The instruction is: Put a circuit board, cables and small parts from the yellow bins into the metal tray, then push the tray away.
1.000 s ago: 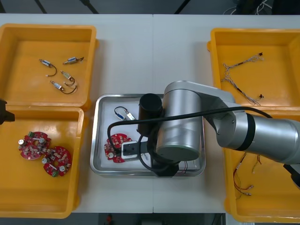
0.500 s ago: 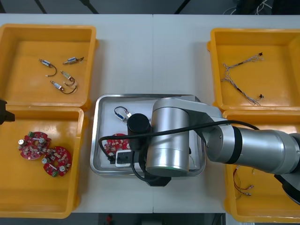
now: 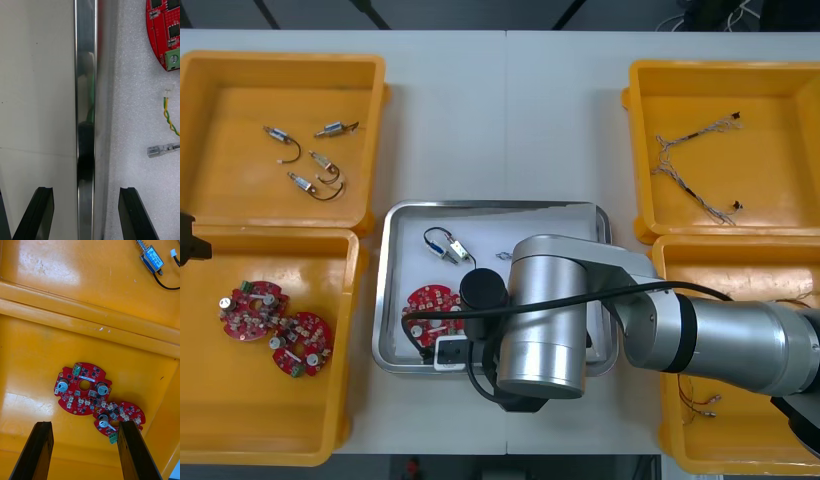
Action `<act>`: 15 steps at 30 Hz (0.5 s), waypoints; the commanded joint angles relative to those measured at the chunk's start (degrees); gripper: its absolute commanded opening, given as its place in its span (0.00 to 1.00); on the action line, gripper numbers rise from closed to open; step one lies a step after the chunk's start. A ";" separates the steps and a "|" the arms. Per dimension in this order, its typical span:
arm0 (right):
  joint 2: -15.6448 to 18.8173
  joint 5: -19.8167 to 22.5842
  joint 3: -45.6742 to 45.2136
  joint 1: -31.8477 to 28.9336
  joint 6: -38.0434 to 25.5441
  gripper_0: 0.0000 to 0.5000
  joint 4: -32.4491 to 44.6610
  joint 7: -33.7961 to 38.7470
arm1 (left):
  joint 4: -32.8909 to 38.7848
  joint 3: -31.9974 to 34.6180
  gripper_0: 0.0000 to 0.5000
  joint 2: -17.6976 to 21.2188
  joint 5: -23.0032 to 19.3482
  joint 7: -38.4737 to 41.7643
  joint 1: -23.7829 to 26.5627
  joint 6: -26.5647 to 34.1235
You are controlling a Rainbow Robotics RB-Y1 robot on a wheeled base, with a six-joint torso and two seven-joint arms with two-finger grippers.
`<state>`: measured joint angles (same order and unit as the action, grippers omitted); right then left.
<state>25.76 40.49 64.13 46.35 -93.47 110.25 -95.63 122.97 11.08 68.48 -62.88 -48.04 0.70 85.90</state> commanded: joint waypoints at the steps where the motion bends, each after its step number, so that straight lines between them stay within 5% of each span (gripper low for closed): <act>1: -1.33 -1.82 1.61 -1.44 1.45 1.00 0.32 0.09 | 1.39 1.05 1.00 1.92 -0.40 -6.01 -1.14 -0.56; 12: -1.68 -4.37 1.70 -2.76 1.89 0.99 0.41 0.09 | 1.39 1.05 1.00 1.92 -0.40 -6.01 -1.14 -0.56; 15: -1.85 -4.55 1.70 -2.76 1.89 0.53 0.41 0.18 | 1.39 1.05 1.00 1.92 -0.40 -6.01 -1.14 -0.56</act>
<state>25.69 36.56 64.91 44.24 -92.08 110.23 -95.63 122.98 11.08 68.48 -62.88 -48.07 0.70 85.90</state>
